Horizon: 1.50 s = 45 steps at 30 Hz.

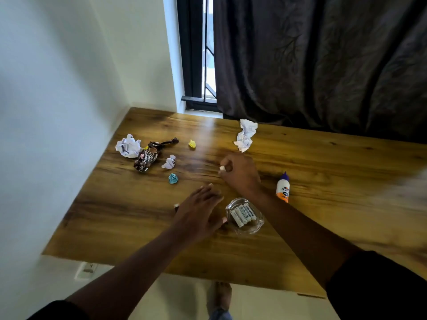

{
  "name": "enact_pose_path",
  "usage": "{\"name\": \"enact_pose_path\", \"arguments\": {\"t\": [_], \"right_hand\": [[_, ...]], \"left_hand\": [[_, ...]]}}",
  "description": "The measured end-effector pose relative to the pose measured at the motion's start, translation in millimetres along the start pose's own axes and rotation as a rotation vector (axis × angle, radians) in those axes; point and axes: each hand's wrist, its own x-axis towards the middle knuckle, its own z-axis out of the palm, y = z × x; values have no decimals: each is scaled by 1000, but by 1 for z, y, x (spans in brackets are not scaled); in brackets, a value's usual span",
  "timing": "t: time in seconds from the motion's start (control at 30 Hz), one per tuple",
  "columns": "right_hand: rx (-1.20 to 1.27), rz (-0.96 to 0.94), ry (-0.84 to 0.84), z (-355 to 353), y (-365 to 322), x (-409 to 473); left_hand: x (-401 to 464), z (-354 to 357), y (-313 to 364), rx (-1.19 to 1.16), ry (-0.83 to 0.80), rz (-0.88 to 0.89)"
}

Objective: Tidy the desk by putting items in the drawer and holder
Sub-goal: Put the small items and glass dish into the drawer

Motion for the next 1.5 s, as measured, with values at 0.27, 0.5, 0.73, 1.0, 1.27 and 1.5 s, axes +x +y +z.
{"name": "enact_pose_path", "arguments": {"t": [0.27,0.5,0.73,1.0,1.27,1.5], "right_hand": [[-31,80,-9,-7,25,-70],[-88,101,-14,1,28,-102],[-151,127,-41,3,23,-114],[-146,103,-33,-3,29,-120],[-149,121,-27,-1,31,-119],[-199,154,-27,2,35,-111]], "left_hand": [[-18,7,15,-46,-40,14],[-17,8,28,-60,-40,40],[-18,13,29,-33,-10,75],[-20,17,22,15,-4,99],[-20,19,20,69,8,146],[-19,19,22,71,5,134]]}}
